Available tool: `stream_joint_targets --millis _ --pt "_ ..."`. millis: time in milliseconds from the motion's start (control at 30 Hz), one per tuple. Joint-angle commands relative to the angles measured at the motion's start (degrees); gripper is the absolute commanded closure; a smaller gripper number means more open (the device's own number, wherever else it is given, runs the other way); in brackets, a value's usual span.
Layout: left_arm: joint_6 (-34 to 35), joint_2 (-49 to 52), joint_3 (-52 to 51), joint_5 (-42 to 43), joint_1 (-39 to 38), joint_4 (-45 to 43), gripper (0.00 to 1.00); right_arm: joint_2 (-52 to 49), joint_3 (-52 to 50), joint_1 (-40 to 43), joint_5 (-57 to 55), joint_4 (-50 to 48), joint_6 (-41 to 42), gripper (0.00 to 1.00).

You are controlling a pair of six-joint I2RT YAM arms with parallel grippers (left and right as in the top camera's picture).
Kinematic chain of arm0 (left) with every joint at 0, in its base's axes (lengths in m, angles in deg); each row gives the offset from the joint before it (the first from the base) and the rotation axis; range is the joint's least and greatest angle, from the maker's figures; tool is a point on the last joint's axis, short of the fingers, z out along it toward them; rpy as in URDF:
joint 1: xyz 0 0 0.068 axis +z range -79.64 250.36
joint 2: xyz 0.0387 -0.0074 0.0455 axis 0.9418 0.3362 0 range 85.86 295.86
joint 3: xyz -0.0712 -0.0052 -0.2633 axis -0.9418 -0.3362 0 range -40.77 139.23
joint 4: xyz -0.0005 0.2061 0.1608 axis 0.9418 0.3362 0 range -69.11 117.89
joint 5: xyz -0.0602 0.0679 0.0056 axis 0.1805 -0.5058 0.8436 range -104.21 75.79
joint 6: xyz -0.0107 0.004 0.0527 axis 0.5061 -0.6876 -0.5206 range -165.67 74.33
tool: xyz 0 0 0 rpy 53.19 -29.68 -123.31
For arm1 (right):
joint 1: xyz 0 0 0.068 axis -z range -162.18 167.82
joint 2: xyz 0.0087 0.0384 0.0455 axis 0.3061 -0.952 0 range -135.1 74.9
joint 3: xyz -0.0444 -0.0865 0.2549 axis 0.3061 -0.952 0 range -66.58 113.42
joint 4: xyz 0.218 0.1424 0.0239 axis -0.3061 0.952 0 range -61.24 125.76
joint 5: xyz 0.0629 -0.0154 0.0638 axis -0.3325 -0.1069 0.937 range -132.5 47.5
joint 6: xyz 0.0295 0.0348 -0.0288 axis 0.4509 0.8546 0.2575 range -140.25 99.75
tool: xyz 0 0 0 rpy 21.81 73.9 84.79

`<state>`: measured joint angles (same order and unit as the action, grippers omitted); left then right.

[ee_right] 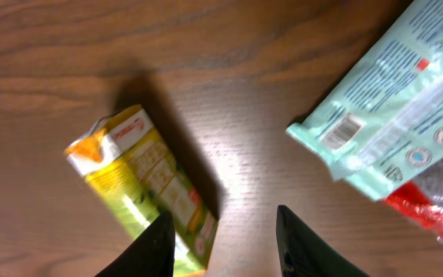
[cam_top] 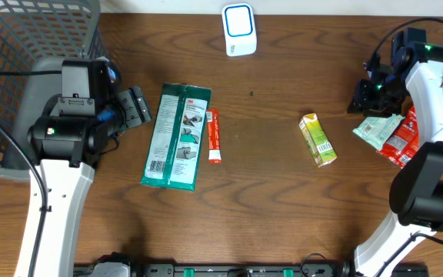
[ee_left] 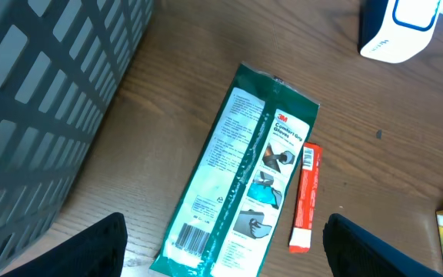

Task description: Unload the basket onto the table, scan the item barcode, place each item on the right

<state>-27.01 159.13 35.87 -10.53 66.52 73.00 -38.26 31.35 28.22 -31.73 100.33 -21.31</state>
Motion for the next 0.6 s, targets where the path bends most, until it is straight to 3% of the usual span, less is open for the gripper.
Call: stream_joint_targets --millis 0,200,367,567 --pt "0.07 -0.17 0.92 -0.31 0.17 0.17 0.18 0.04 -2.32 -0.22 1.07 0.70 1.22 0.64" --pt "0.07 -0.17 0.92 -0.33 0.17 0.17 0.17 0.04 -9.05 -0.31 1.36 0.15 2.29 0.71" --pt "0.07 -0.17 0.92 -0.33 0.17 0.17 0.18 0.04 -15.72 -0.37 1.70 -5.01 8.24 0.77" --pt "0.07 -0.17 0.92 -0.33 0.17 0.20 0.17 0.04 -24.02 -0.39 14.03 -12.26 9.75 0.80"
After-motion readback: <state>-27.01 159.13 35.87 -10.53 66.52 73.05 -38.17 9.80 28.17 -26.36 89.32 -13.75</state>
